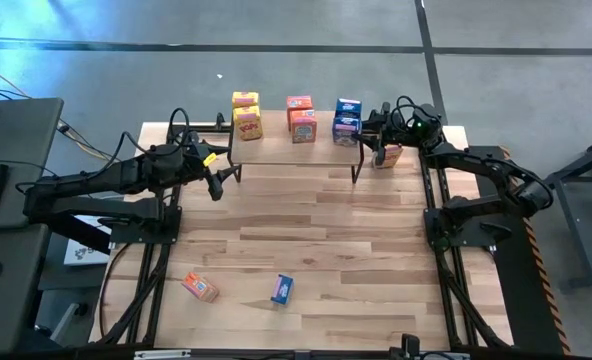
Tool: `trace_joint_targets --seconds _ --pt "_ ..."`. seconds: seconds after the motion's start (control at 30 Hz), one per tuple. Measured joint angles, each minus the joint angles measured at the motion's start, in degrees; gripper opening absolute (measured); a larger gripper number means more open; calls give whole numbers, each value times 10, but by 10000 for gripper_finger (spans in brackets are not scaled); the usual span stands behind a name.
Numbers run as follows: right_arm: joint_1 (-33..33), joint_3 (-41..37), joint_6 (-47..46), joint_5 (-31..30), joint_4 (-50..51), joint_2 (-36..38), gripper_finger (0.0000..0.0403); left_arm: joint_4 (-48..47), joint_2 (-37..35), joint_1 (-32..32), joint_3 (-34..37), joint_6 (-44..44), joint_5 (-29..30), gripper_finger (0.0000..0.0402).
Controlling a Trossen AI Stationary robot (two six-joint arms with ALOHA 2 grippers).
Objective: Stack cereal on shelf
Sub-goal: Put the top blue cereal box aligned with the other blue cereal box on the shelf
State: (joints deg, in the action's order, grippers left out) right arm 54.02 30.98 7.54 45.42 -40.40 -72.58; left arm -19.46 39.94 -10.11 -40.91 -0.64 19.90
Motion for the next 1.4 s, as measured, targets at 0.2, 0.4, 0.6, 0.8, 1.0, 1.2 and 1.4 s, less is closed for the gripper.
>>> trace_joint_targets --seconds 0.2,0.4,0.6,0.8,1.0,1.2,1.4 --pt "0 0 3 0 6 0 151 0 0 0 0 0 0 262" --pt "0 0 4 -8 11 0 151 0 0 0 0 0 0 262" --pt "0 1 4 -15 14 0 151 0 0 0 0 0 0 262" --pt "0 1 0 -20 15 0 151 0 0 0 0 0 0 262" --pt "0 1 0 -22 19 0 166 0 0 0 0 0 0 262" --pt "9 1 -10 -25 19 0 193 0 0 0 0 0 0 262" --pt "15 1 -17 -23 18 0 197 0 0 0 0 0 0 262"
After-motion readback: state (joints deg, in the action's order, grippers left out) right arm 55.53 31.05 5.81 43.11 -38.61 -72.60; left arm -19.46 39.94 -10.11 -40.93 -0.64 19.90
